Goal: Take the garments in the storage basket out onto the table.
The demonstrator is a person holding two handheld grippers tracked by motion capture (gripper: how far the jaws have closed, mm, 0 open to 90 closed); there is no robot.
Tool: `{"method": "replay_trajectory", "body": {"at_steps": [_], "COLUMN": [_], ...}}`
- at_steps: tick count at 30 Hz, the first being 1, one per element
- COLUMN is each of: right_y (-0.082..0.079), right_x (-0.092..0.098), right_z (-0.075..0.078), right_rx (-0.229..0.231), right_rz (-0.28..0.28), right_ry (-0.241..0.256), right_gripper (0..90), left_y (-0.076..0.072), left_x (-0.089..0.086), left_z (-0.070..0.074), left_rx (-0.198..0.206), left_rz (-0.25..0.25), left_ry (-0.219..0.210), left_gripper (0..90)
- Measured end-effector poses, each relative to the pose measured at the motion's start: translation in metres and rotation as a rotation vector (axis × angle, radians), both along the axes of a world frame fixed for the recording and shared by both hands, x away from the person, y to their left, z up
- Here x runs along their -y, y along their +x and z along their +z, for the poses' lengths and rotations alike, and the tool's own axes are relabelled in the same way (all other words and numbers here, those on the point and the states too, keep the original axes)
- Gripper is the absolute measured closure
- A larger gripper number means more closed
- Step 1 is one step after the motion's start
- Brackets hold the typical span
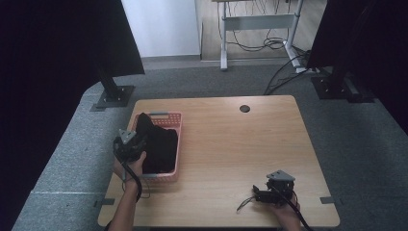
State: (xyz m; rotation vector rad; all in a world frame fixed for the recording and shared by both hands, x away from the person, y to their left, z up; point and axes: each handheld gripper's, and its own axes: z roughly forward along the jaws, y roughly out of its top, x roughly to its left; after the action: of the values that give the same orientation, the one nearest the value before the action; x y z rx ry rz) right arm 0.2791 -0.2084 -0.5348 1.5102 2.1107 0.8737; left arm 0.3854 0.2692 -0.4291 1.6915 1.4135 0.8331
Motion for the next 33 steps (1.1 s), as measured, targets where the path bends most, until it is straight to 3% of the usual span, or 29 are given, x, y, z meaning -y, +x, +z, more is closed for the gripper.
{"method": "replay_trajectory", "body": {"at_steps": [21, 33], "right_y": [0.000, 0.000], "right_x": [0.000, 0.000], "right_z": [0.000, 0.000], "right_rx": [0.000, 0.000], "right_rz": [0.001, 0.001], "right_ry": [0.000, 0.000], "right_gripper": [4.0, 4.1], "left_y": [-0.017, -0.025], "left_x": [-0.005, -0.002], "left_z": [0.020, 0.034], "left_rx": [0.078, 0.116], "left_rz": [-0.016, -0.033], "left_ry": [-0.054, -0.060], "left_gripper": [74.8, 74.9]}}
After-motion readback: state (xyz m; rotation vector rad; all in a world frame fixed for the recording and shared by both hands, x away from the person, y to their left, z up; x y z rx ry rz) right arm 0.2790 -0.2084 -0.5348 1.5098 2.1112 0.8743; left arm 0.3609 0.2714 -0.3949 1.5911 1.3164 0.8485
